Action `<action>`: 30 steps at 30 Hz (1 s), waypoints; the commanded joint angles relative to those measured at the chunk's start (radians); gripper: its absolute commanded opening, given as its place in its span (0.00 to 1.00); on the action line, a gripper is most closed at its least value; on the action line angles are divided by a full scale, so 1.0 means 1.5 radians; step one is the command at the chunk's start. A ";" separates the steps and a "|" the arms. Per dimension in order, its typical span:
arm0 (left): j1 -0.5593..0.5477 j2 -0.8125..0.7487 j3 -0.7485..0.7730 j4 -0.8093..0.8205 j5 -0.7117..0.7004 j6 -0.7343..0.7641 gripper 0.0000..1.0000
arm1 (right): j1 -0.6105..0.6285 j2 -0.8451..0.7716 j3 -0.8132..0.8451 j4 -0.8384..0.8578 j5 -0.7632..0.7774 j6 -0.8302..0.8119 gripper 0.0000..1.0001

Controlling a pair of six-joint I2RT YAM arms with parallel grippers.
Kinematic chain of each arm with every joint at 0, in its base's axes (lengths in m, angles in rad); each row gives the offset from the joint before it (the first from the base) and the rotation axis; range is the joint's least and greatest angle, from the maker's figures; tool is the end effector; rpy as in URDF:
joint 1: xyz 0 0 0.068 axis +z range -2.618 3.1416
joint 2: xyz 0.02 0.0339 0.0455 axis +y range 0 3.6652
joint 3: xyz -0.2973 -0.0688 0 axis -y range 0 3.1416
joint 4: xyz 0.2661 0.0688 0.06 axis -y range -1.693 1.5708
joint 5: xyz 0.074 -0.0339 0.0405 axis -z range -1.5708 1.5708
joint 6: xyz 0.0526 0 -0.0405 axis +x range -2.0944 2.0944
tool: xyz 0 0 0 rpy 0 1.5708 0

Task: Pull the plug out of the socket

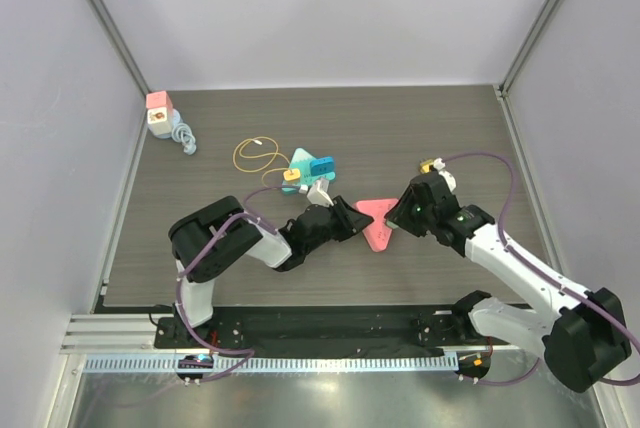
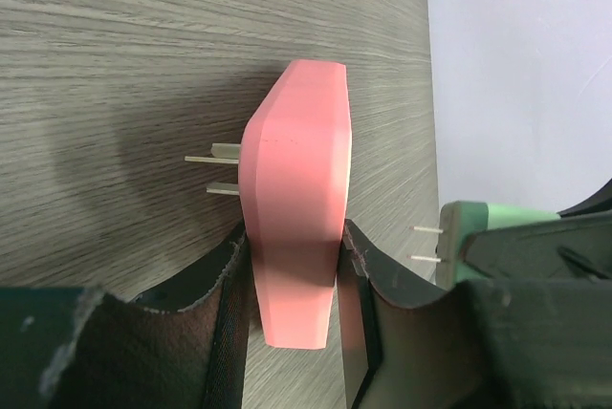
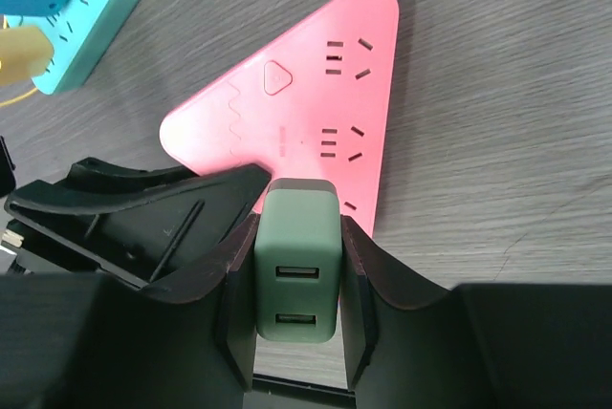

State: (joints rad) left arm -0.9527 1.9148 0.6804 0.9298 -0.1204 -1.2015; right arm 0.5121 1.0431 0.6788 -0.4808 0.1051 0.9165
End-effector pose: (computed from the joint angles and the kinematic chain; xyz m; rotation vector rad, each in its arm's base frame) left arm 0.2283 -0.3102 0.1241 -0.3548 2.0845 -1.3048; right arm 0.1981 0.1050 0.2371 0.5462 2.4178 0.5179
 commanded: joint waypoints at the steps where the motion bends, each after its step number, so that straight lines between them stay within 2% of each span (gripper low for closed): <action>1: 0.003 0.008 -0.006 -0.079 -0.020 0.038 0.00 | -0.006 -0.015 0.013 0.025 0.005 -0.011 0.01; 5: 0.003 0.002 -0.015 -0.074 -0.022 0.037 0.00 | -0.039 -0.044 0.010 0.020 0.027 -0.027 0.01; 7: 0.003 0.008 -0.008 -0.074 -0.019 0.038 0.00 | -0.096 -0.064 -0.004 0.028 0.031 -0.035 0.01; 11: 0.003 0.006 -0.013 -0.067 -0.015 0.039 0.00 | -0.211 -0.138 -0.079 0.183 -0.092 -0.030 0.01; 16: 0.003 0.005 -0.018 -0.056 -0.010 0.039 0.00 | -0.278 -0.157 -0.082 0.204 -0.013 -0.059 0.01; 19: 0.004 0.005 -0.021 -0.049 -0.007 0.037 0.00 | -0.370 -0.152 -0.115 0.276 -0.061 -0.026 0.01; 20: 0.005 0.006 -0.024 -0.042 -0.006 0.037 0.00 | -0.391 -0.148 -0.128 0.341 -0.096 0.001 0.01; 21: 0.005 0.006 -0.025 -0.038 -0.004 0.037 0.00 | -0.440 -0.139 -0.153 0.373 -0.115 0.015 0.01; 25: 0.009 0.008 -0.028 -0.029 0.004 0.034 0.00 | -0.537 -0.044 -0.177 0.502 -0.219 0.060 0.01; 26: 0.009 0.008 -0.030 -0.027 0.004 0.033 0.00 | -0.548 0.009 -0.179 0.575 -0.240 0.063 0.01; 29: 0.012 0.009 -0.030 -0.025 0.006 0.031 0.00 | -0.558 0.100 -0.163 0.649 -0.254 0.063 0.01; 30: 0.015 0.015 -0.027 -0.022 0.012 0.027 0.00 | -0.558 0.173 -0.125 0.676 -0.258 0.060 0.01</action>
State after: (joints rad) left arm -0.9401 1.9148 0.6621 0.9577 -0.1055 -1.2007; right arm -0.3222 1.1805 0.4152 0.2913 -0.2031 0.9878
